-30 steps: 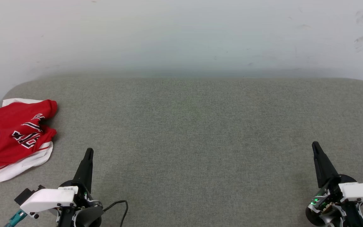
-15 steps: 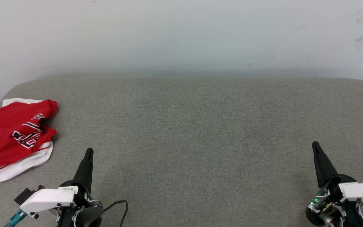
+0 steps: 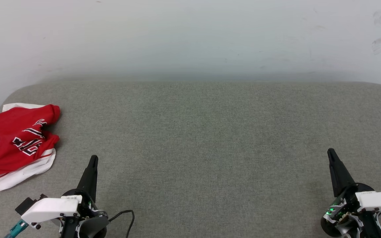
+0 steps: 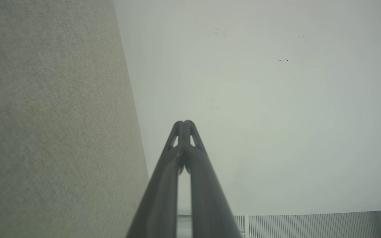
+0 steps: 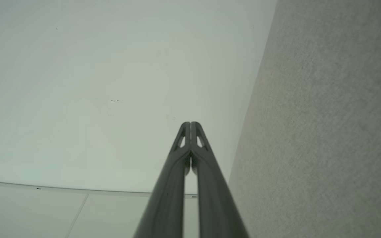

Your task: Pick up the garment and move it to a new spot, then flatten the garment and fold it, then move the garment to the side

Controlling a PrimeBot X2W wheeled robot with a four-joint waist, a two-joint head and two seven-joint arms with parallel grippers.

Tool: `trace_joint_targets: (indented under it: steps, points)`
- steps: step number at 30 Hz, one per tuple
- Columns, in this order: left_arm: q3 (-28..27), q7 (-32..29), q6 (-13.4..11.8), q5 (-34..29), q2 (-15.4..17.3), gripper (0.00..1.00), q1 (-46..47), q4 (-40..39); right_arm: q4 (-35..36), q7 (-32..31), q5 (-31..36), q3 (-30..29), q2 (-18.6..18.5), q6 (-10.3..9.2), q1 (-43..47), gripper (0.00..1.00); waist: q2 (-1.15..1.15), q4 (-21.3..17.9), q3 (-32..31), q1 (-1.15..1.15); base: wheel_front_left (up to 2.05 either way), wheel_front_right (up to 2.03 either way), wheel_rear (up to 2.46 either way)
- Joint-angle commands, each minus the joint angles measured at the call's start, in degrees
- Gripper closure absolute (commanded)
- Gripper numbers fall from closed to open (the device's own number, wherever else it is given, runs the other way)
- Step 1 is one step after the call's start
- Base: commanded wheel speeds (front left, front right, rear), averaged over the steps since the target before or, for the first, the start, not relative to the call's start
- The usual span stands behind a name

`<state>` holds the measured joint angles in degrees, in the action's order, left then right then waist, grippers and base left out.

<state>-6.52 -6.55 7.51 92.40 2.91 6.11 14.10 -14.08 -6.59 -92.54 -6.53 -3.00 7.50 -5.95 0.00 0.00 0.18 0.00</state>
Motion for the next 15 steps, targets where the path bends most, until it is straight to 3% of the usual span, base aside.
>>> trace_joint_targets:
  steps: [1, 11, 12, 15]
  points:
    - [-0.1, -0.1, 0.1, 0.0, -0.1, 1.0, 0.3, 0.0, 0.0, -0.1, 0.3, 0.0, 0.2, -0.02, -0.6, 1.0, 0.0, 0.0, 0.0, 0.0, 0.0, 0.0, 0.0]
    - [-0.1, -0.1, 0.1, 0.0, -0.1, 1.0, 0.3, 0.0, 0.0, -0.1, 0.3, 0.0, 0.2, -0.02, -0.6, 1.0, 0.0, 0.0, 0.0, 0.0, 0.0, 0.0, 0.0]
    - [0.0, 0.0, 0.0, 0.0, 0.0, 0.0, 0.0, 0.0, 0.0, 0.0, 0.0, 0.0, 0.0, 0.0, 0.0, 0.0, 0.0, 0.0, 0.0, 0.0, 0.0, 0.0, 0.0]
    - [0.3, 0.1, 0.0, 0.0, -0.1, 0.0, -1.1, 1.4, -1.4, 0.0, 0.0, 0.1, 0.0, 0.0, 1.2, 0.0, 0.0, 0.0, 0.0, 0.0, 0.0, 0.0, 0.0]
